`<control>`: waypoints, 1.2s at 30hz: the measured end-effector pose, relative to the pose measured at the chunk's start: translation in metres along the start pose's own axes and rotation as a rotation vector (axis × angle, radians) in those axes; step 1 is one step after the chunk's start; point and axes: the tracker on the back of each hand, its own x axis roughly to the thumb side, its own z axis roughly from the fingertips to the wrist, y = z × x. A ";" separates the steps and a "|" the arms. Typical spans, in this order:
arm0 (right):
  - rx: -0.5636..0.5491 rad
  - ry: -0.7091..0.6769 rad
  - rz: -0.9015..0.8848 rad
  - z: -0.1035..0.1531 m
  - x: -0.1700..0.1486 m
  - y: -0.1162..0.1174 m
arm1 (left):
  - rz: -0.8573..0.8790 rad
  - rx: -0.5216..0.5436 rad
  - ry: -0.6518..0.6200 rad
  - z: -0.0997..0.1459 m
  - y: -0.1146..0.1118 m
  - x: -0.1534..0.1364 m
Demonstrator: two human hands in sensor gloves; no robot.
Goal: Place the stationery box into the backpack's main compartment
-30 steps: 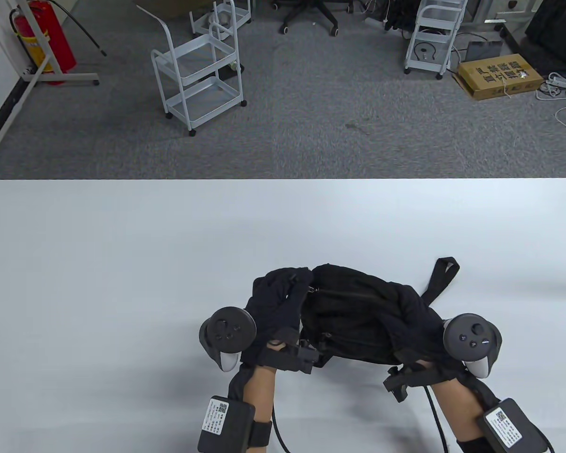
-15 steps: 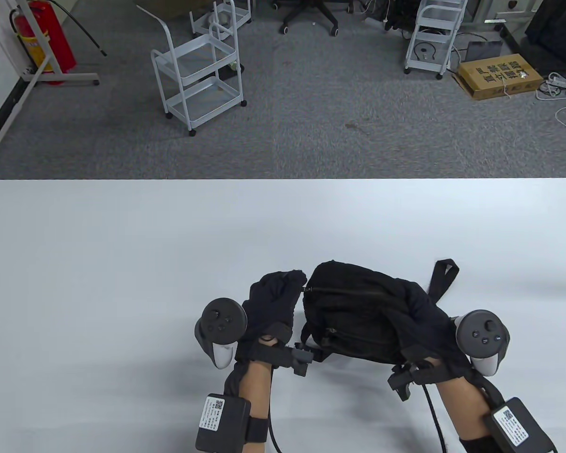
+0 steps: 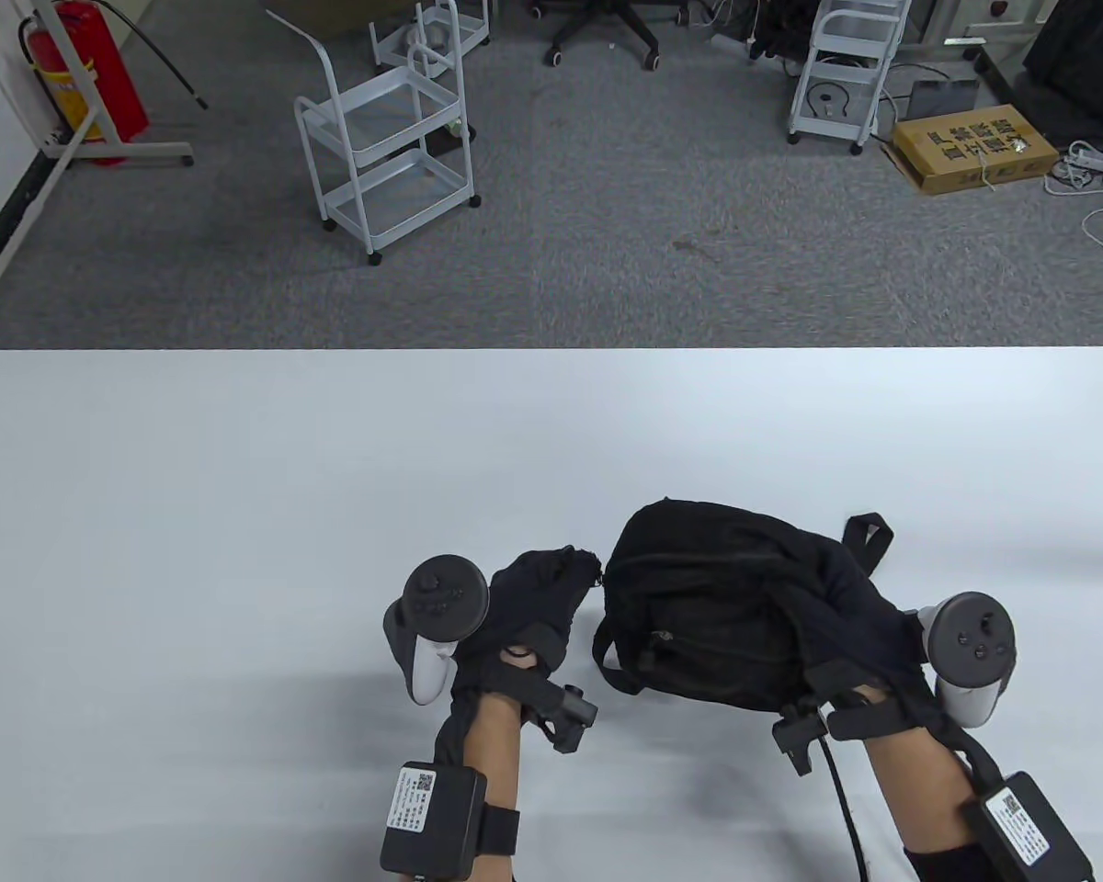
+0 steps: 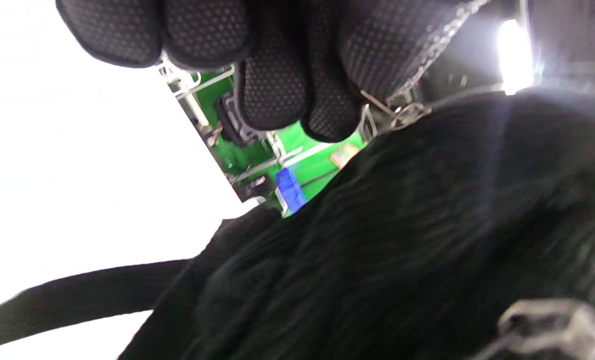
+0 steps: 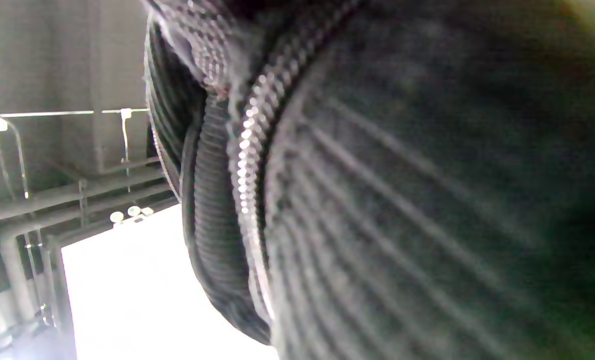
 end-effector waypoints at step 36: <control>-0.044 0.686 0.145 -0.118 -0.132 0.054 | -0.611 -0.067 -0.097 0.024 -0.009 -0.020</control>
